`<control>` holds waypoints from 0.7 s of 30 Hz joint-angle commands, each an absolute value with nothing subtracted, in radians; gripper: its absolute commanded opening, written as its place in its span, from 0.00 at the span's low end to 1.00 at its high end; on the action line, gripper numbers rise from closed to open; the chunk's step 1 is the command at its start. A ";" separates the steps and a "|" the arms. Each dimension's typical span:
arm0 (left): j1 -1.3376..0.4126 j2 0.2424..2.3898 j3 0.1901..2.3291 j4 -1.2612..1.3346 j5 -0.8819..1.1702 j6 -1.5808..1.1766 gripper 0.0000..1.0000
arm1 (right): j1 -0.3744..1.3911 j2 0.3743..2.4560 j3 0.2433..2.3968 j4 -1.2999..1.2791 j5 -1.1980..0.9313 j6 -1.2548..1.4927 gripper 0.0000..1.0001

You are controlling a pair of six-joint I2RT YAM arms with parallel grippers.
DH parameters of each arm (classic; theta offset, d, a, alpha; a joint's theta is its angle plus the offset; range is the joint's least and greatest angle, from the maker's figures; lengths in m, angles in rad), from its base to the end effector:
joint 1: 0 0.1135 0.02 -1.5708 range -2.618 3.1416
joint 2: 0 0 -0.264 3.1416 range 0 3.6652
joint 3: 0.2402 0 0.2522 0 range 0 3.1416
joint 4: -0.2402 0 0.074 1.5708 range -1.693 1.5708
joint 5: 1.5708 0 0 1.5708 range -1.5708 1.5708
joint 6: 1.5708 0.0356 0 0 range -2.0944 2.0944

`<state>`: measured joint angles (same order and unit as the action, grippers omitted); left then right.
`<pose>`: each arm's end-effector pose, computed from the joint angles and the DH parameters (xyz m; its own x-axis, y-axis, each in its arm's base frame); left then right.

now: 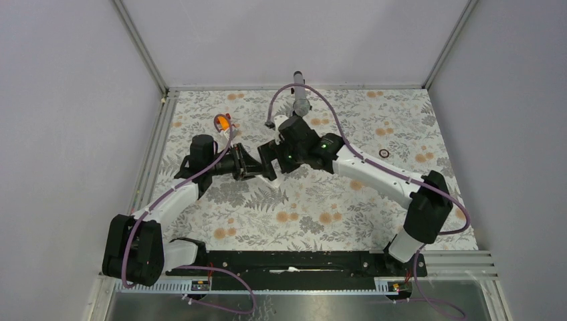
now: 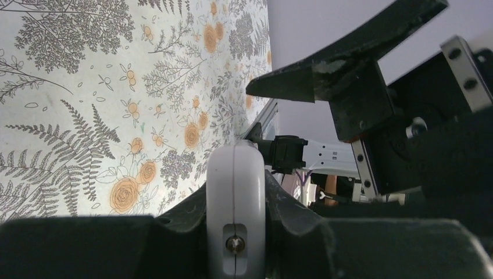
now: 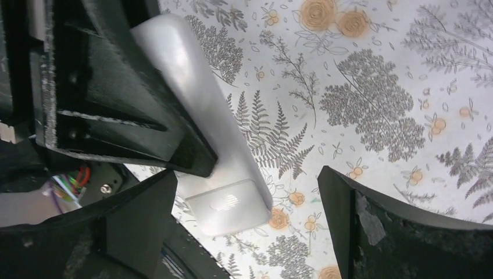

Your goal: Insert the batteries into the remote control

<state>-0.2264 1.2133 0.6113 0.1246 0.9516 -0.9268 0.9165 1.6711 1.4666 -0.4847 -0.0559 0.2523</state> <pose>0.2347 -0.0838 0.2280 -0.9367 -0.2605 -0.2340 0.1433 0.3246 -0.9349 0.2315 0.3051 0.3155 -0.5791 -0.3455 -0.7385 -0.6959 0.6813 0.2271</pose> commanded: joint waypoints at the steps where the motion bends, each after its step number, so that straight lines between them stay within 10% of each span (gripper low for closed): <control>1: -0.214 1.215 0.641 0.213 1.019 -0.978 0.00 | 0.844 1.536 1.385 -0.339 -0.133 0.440 1.00; 21: -0.206 1.153 0.633 0.483 0.936 -1.286 0.00 | 0.802 1.309 1.035 0.038 -0.130 0.844 0.96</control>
<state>-0.2104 1.1862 0.6113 0.3504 0.9546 -1.2095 0.8124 1.3357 1.0519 -0.1097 -0.1001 0.7750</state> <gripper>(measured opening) 0.225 0.980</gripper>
